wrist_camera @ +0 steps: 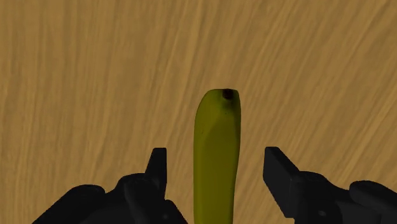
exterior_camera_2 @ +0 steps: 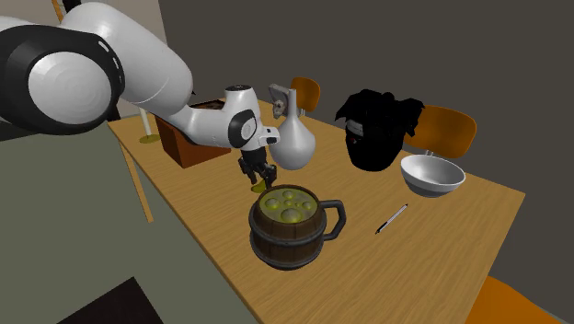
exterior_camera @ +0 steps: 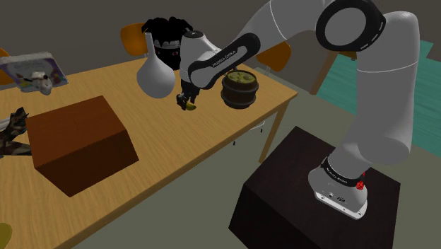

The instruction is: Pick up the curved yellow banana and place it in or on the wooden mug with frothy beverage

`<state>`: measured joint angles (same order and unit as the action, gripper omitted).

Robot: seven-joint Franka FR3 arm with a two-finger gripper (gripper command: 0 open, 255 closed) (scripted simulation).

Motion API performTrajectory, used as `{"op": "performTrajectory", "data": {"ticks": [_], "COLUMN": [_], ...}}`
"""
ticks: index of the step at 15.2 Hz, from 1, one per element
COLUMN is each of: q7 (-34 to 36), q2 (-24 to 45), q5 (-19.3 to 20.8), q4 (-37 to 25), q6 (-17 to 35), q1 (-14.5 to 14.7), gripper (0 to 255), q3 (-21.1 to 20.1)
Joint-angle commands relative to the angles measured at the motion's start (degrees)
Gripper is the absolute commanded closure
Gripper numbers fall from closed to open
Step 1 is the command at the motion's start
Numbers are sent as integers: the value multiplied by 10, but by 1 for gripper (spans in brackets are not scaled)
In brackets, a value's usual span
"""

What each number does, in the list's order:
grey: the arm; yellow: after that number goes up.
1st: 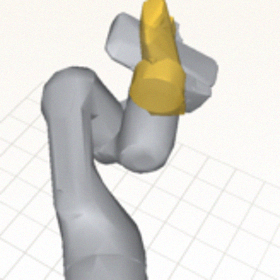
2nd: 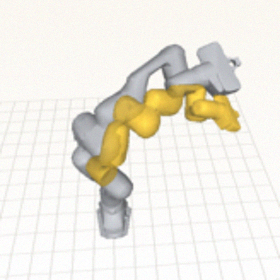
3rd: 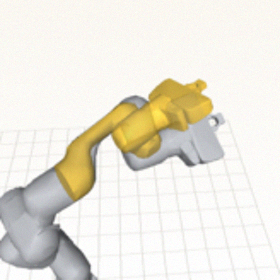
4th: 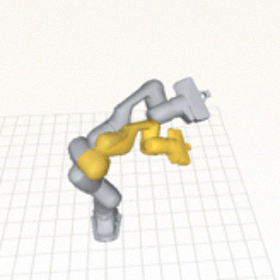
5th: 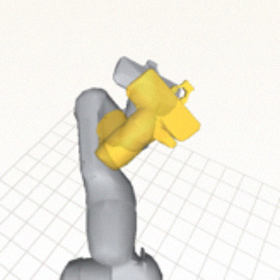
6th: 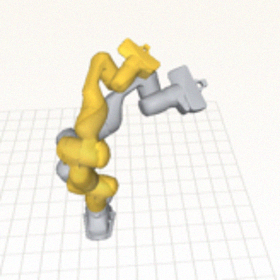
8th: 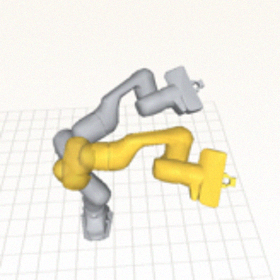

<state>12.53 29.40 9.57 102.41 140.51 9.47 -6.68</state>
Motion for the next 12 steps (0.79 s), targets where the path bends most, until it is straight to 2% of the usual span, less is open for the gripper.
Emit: {"op": "performTrajectory", "data": {"ticks": [1, 9, 12], "q7": [0, 0, -3], "q2": [0, 0, -14], "q5": [0, 0, -4], "q4": [0, 0, -3], "q6": [0, 0, -17], "q1": [0, 0, -1], "gripper": [255, 255, 255], "q3": [0, 0, -2]}}
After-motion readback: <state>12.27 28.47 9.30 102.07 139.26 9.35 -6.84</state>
